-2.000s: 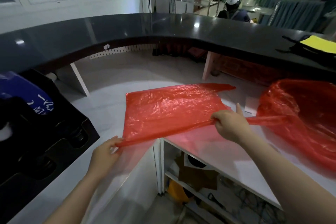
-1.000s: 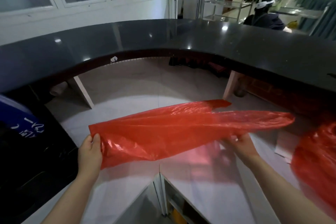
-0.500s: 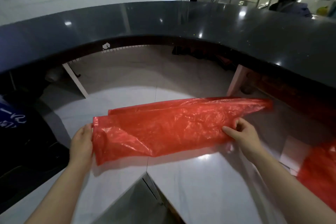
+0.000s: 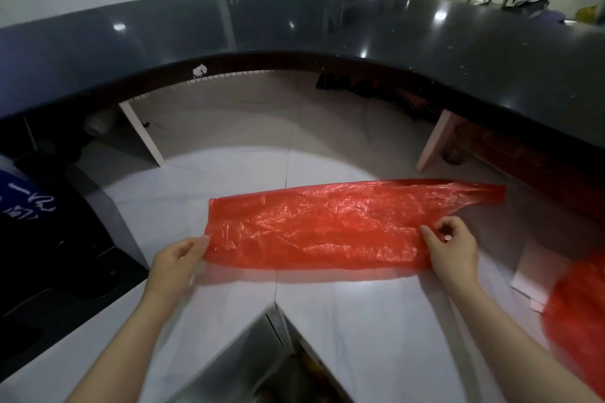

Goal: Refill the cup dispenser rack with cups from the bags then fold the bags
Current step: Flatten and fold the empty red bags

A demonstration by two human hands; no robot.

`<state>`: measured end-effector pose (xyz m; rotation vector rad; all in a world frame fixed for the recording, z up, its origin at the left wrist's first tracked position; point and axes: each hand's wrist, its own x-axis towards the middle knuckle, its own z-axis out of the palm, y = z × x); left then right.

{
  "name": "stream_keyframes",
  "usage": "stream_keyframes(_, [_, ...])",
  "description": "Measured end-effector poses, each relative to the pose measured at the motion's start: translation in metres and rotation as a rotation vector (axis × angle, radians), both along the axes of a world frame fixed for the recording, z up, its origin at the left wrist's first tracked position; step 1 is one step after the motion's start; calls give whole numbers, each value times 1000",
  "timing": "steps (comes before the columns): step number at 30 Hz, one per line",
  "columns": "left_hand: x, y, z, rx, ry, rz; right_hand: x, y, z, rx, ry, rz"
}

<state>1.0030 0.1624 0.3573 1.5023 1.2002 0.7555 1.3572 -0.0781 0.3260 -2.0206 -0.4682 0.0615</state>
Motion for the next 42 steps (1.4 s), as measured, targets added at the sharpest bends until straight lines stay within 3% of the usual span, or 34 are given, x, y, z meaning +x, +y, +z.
stream_keyframes(6, [14,5,10,-7,-107,-87,-2,-4,7,166,112,119])
stream_keyframes(10, [19,11,9,67,-54,-33,-5,-2,12,184,103,113])
stream_keyframes(20, [11,18,-16,-68,-3,-33,-17,4,0,-110,70,-41])
stream_keyframes(25, [11,20,-15,54,251,-38,-14,11,1,-156,91,-78])
stream_keyframes(30, [26,16,-8,413,663,-168,-15,11,-1,-183,85,-57])
stream_keyframes(34, [60,22,1,652,761,-395,-14,13,2,-221,106,-56])
stream_keyframes(42, [91,33,-30,455,1067,-581,-12,12,4,-251,117,-64])
